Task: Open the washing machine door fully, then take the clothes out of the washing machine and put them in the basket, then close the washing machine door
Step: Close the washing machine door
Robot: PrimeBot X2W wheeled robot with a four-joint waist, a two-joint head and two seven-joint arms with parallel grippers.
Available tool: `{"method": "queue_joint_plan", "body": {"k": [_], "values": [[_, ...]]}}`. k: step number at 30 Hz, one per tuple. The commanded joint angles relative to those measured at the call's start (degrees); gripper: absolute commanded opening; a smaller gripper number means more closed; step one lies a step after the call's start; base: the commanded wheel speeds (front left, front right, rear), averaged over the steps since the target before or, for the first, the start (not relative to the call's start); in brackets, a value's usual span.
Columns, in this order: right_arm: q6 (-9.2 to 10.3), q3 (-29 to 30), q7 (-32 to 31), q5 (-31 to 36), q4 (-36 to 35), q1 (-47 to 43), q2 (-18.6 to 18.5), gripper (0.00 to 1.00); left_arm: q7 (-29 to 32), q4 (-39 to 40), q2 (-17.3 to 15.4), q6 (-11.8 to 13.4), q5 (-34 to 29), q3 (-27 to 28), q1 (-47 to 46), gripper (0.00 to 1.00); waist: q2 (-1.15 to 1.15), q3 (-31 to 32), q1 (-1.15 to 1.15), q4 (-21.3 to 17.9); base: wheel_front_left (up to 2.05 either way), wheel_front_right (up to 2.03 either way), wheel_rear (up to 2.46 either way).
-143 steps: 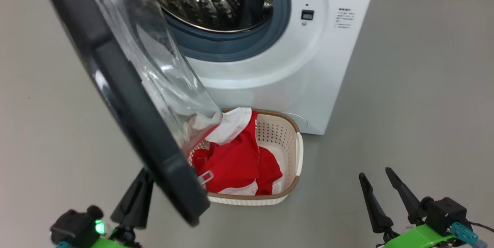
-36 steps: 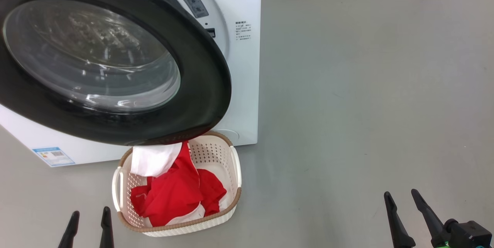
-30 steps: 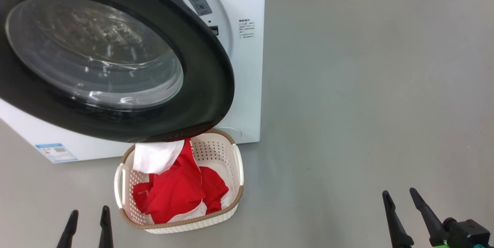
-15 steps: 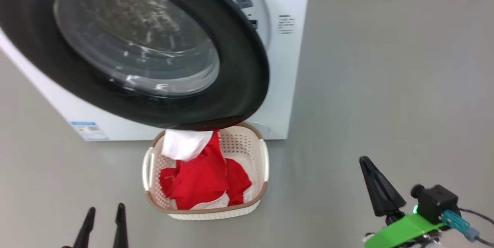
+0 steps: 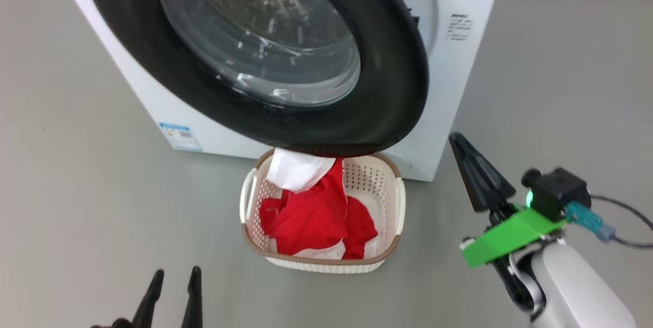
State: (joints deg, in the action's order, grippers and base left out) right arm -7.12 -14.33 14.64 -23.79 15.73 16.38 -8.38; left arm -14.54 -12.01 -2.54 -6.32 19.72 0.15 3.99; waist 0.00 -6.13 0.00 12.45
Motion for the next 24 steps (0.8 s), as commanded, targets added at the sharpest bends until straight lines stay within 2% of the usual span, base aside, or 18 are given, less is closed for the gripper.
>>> {"method": "queue_joint_plan", "body": {"k": [1,10,24], "values": [[-0.36,-1.7,0.4,-0.5,-0.5,2.9,-0.1,0.0,-0.5,1.0,-0.3,0.4,0.5,1.3,-2.9,1.0,0.0,-2.0,0.0,1.9,0.0,0.0,0.0],[-0.36,-0.8,0.4,-0.3,4.3,11.4,-0.4,0.0,-0.5,0.8,-0.3,0.5,2.4,-1.3,-6.7,1.0,0.0,-7.7,0.0,4.5,0.0,0.0,0.0],[-0.36,0.6,0.4,0.5,6.1,21.1,-2.7,0.0,-0.5,0.7,-0.3,0.3,5.4,-5.0,-13.3,1.0,0.0,-17.4,0.0,7.4,0.0,0.0,0.0]]}}
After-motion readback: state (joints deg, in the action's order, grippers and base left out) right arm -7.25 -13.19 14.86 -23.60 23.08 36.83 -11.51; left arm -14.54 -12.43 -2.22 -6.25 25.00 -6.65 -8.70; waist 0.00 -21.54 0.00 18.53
